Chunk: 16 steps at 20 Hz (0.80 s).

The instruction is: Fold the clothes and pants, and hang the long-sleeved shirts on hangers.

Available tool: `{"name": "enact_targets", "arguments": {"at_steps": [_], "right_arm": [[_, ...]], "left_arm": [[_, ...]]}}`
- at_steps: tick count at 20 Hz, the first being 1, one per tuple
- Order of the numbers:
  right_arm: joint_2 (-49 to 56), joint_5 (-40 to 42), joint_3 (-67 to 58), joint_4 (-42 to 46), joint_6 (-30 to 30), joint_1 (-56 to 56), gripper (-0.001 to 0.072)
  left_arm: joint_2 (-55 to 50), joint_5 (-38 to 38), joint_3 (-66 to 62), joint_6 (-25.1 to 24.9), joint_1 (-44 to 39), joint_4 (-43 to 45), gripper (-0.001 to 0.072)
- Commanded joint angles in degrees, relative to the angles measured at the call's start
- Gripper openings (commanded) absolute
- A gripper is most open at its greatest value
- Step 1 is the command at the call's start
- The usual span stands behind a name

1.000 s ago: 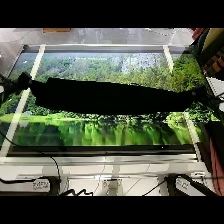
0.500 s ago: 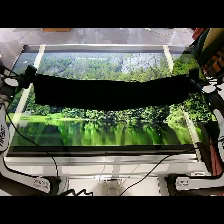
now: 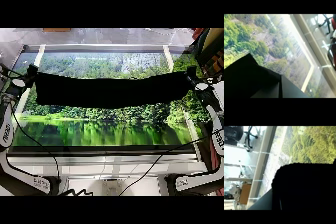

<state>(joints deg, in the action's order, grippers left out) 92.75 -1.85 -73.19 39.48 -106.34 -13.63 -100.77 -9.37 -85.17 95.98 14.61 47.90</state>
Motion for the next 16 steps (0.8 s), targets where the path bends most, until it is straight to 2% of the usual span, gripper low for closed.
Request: {"name": "enact_targets", "arguments": {"at_steps": [1,4,13,16], "right_arm": [[0.24,3.56,-0.63,-0.72,-0.17,1.55,0.0018],[0.26,6.29,-1.97,-0.07,-0.09,1.88,0.0019],[5.42,8.92,-2.27,1.4,-0.11,2.01,0.0019],[6.84,9.05,-4.44,1.64,-0.09,1.99,0.0019]], "left_arm": [[0.37,3.63,-0.5,-0.04,-1.27,-0.31,0.0003],[1.42,10.16,-0.63,-0.17,-2.08,-0.35,0.0003],[-3.56,10.14,-0.63,-0.15,-3.72,-0.35,0.0006],[-3.8,12.81,-0.63,-0.15,-3.98,-0.35,0.0006]]}}
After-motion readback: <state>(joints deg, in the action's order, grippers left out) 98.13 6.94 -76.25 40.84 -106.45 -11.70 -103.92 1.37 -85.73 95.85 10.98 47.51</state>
